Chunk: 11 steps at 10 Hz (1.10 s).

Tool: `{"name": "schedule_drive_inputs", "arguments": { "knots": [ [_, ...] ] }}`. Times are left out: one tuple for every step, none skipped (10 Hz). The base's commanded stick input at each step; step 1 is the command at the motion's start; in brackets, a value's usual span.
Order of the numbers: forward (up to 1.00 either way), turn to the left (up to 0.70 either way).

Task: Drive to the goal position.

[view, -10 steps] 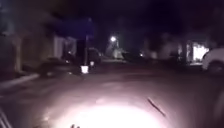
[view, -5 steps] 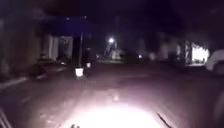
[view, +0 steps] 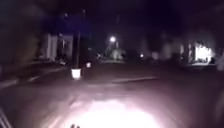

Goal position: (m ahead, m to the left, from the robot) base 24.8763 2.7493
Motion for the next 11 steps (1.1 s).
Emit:
{"name": "schedule_drive_inputs", "arguments": {
  "knots": [
    [1.0,0.0],
    [1.0,0.0],
    [1.0,0.0],
    [1.0,0.0],
    [1.0,0.0],
    [1.0,0.0],
    [1.0,0.0],
    [1.0,0.0],
    [1.0,0.0],
    [1.0,0.0],
    [1.0,0.0]
  ]
}}
